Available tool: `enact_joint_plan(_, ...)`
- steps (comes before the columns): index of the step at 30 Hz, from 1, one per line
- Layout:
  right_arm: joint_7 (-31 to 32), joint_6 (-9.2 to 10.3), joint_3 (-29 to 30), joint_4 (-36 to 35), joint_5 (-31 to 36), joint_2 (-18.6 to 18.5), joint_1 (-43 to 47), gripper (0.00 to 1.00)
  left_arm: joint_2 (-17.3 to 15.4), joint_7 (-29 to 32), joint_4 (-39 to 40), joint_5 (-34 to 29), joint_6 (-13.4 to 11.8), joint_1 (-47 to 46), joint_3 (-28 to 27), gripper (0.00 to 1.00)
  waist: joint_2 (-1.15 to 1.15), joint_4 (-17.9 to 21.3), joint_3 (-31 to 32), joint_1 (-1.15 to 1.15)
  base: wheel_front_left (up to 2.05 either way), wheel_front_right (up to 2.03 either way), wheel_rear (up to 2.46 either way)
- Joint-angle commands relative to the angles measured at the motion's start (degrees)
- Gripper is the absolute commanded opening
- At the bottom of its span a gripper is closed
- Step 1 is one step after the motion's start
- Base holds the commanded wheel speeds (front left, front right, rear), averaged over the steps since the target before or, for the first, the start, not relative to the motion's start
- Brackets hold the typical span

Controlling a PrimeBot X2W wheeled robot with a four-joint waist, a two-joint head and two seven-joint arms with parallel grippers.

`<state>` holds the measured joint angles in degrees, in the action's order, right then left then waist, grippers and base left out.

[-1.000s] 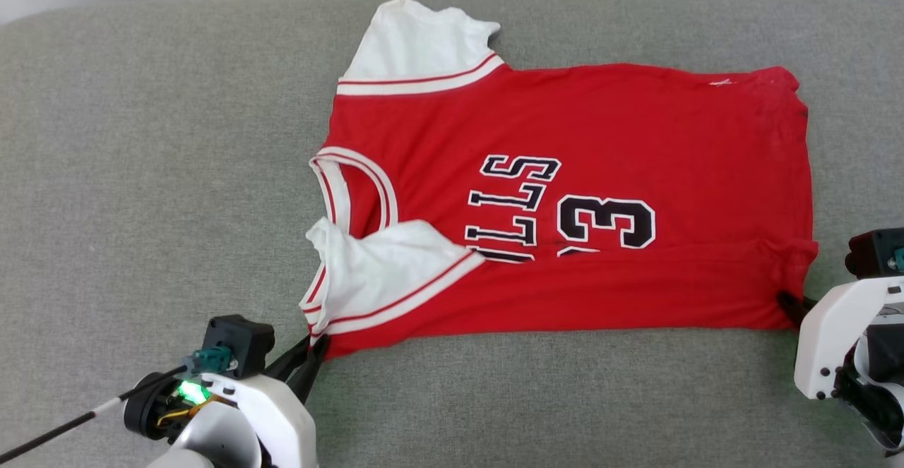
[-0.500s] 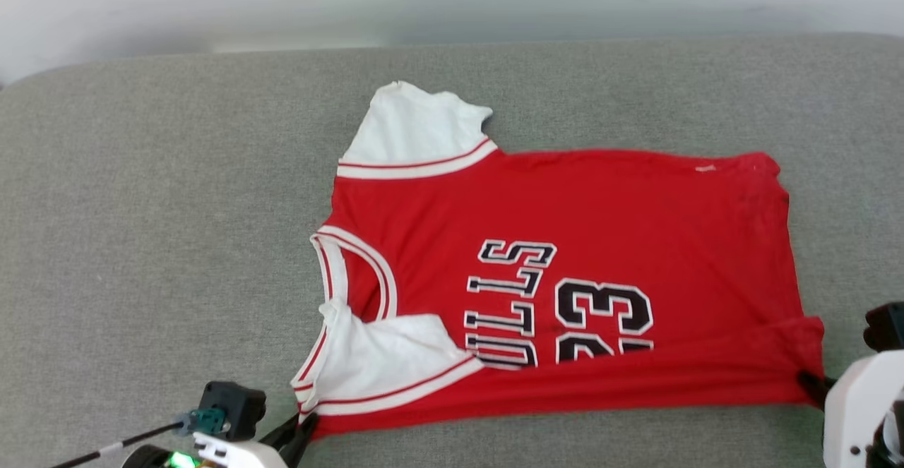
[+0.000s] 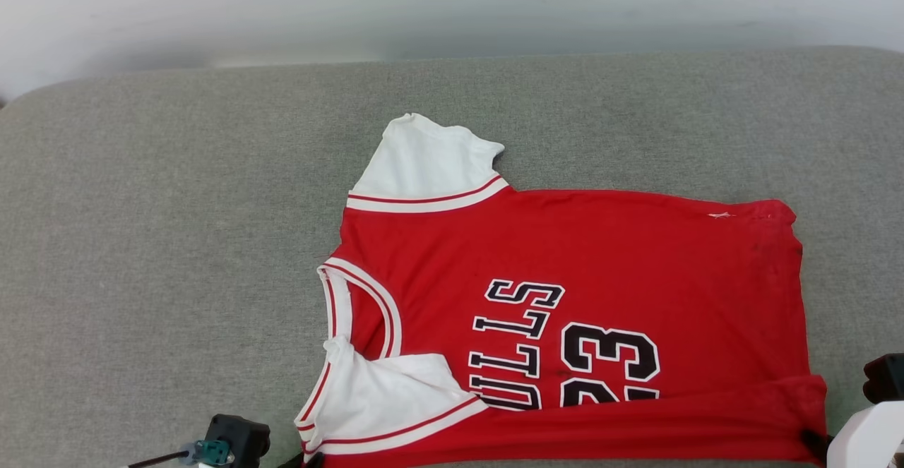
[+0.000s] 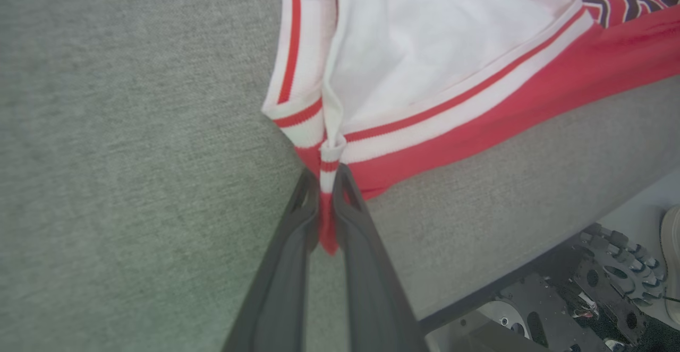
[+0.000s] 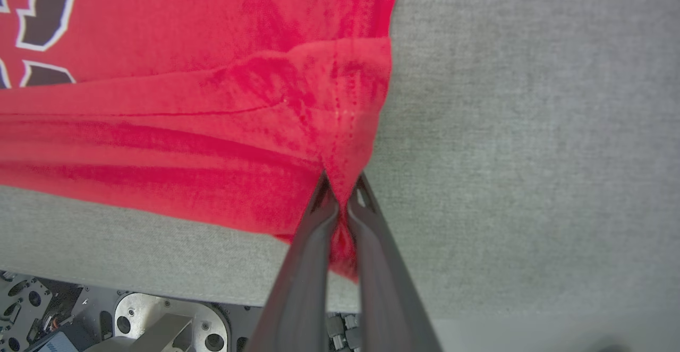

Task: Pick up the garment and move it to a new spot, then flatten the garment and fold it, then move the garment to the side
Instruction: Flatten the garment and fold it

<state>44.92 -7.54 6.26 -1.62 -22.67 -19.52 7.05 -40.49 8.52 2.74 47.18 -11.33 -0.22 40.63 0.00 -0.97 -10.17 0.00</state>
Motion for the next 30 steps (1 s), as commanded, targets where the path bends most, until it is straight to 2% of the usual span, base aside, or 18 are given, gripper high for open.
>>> enact_joint_plan(1,-0.46,0.10,0.57,0.33,0.52,0.18,-0.64,0.40,0.25,-0.80,-0.49,-0.37,0.77,-0.38,0.22,1.00,0.00,0.13,0.22,0.00,0.00,0.00,0.00)
enact_joint_plan(2,-0.65,0.10,0.77,0.35,0.54,0.37,-1.10,1.00,0.47,-1.52,-0.44,-0.41,1.31,-0.70,0.05,1.00,0.00,0.17,0.30,0.00,0.00,0.00,0.00)
enact_joint_plan(6,-1.94,0.07,0.26,-0.32,0.17,0.33,-2.01,1.00,0.64,-4.21,-0.67,-0.73,2.20,-1.50,-0.94,1.00,0.00,0.22,1.00,0.00,0.00,0.00,0.00)
enact_joint_plan(11,-9.23,0.07,-0.61,-2.99,-1.66,-0.47,-4.08,1.00,1.95,-14.41,0.30,-1.79,3.32,-2.89,-4.92,1.00,0.00,0.32,2.84,0.00,0.00,0.00,0.00)
enact_joint_plan(12,-9.23,0.07,-0.61,-2.99,-1.66,-0.47,-4.08,1.00,1.95,-14.41,0.30,-1.79,3.32,-2.89,-4.92,1.00,0.00,0.32,2.84,0.00,0.00,0.00,0.00)
enact_joint_plan(14,-12.57,0.07,-1.07,-4.15,-2.10,-0.77,-5.17,1.00,2.79,-18.26,0.61,-2.09,3.51,-3.26,-6.34,1.00,0.00,0.39,3.25,0.00,0.00,0.00,0.00)
enact_joint_plan(17,-18.72,0.07,-1.95,-5.87,-1.97,-0.68,-6.24,1.00,4.43,-22.01,1.32,-2.76,2.79,-3.93,-9.16,1.00,0.00,0.61,3.63,0.00,0.00,0.00,0.00)
enact_joint_plan(23,-32.61,0.07,-1.95,-7.58,-0.76,2.88,-7.71,1.00,9.42,-23.75,3.45,-6.62,1.91,-4.03,-15.80,1.00,0.00,1.23,3.36,0.00,0.00,0.00,0.00)
enact_joint_plan(26,-38.44,0.07,-2.09,-7.89,-0.26,4.74,-7.47,1.00,11.70,-23.79,3.92,-9.68,3.55,-4.41,-18.41,1.00,0.00,1.68,2.72,0.00,0.00,0.00,0.00)
enact_joint_plan(30,-44.25,0.07,-3.34,-8.19,1.74,5.62,-7.46,1.00,12.21,-23.78,1.98,-11.79,6.40,-6.79,-19.61,1.00,0.00,2.94,1.22,0.00,0.00,0.00,0.00)
